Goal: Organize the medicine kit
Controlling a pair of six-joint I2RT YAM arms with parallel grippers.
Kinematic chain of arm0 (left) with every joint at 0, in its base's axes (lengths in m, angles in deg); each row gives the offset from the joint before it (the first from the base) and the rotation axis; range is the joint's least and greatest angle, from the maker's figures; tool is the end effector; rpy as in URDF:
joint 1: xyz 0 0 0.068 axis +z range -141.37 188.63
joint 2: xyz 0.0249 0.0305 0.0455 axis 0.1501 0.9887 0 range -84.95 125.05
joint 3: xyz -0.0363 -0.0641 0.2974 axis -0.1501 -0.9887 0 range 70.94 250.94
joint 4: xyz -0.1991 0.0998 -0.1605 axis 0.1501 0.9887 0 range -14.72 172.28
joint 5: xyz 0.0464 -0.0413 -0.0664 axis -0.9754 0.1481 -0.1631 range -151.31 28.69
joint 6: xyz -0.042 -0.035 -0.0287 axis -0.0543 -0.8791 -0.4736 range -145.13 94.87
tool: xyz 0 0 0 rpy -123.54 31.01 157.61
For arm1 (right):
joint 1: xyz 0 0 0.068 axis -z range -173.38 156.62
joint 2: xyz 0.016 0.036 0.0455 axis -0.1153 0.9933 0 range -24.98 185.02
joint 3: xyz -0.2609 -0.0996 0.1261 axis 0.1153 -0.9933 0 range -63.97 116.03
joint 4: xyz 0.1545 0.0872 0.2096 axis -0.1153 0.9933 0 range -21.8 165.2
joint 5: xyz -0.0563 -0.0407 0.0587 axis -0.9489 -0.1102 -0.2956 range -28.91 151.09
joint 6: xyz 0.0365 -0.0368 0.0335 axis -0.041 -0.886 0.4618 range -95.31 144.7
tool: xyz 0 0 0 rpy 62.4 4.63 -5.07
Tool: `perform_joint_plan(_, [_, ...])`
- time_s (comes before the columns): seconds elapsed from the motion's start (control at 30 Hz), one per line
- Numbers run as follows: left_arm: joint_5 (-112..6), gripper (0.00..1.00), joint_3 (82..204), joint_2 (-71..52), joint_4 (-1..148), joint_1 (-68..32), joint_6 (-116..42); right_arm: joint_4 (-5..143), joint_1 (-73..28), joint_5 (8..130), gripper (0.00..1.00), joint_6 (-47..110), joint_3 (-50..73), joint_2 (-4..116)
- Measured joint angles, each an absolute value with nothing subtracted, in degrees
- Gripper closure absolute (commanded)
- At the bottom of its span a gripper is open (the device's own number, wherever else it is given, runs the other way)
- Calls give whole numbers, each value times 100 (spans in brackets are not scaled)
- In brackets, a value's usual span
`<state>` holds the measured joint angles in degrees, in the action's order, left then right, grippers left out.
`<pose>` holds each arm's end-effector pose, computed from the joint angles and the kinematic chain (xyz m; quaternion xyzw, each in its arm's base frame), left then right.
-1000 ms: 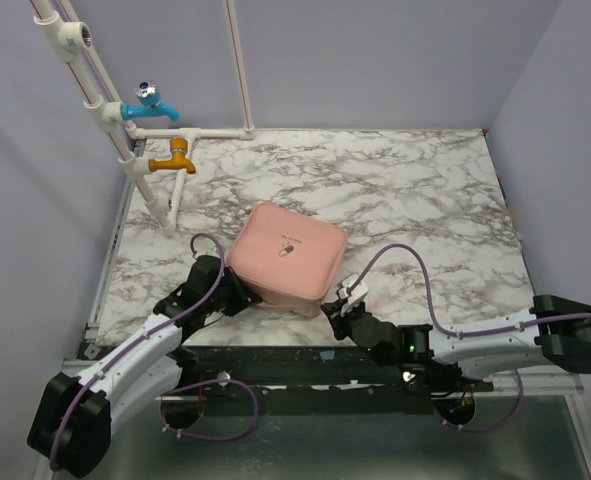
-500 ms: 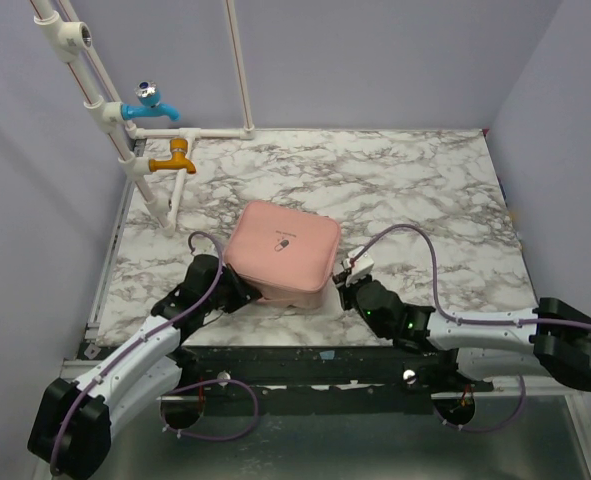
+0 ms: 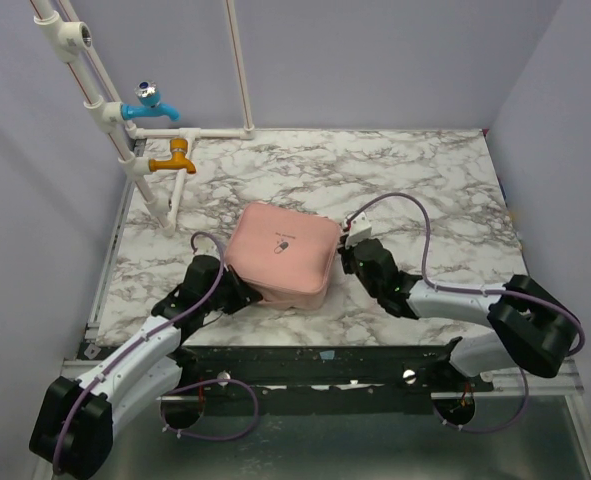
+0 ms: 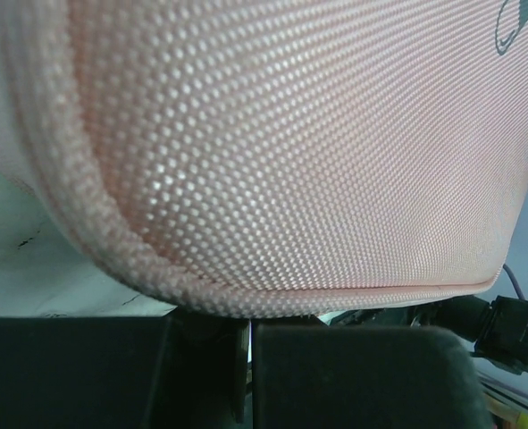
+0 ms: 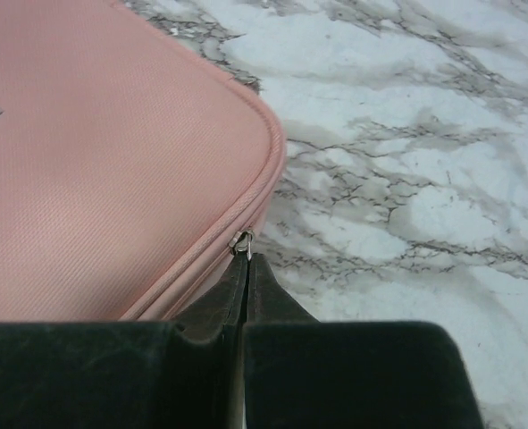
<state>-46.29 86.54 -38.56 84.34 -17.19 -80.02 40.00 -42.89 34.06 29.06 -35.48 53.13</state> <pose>0.1376 -0.0800 0.1724 -0.1717 0.8831 -0.3623 0.2435 0.1977 0.1989 0.2052 -0.1867 0.7923 0.0761 0.5759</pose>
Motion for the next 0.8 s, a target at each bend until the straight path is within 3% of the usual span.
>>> perform_joint_plan(0.3, [-4517,100,8619,-4081,8417,-1691,-8000,3934,-3502,4097,99,2630,-2709,6228])
perform_joint_plan(0.8, [-4517,100,8619,-3985,8181,-1660,-8000,4011,-3148,4718,98,2339,-2046,6851])
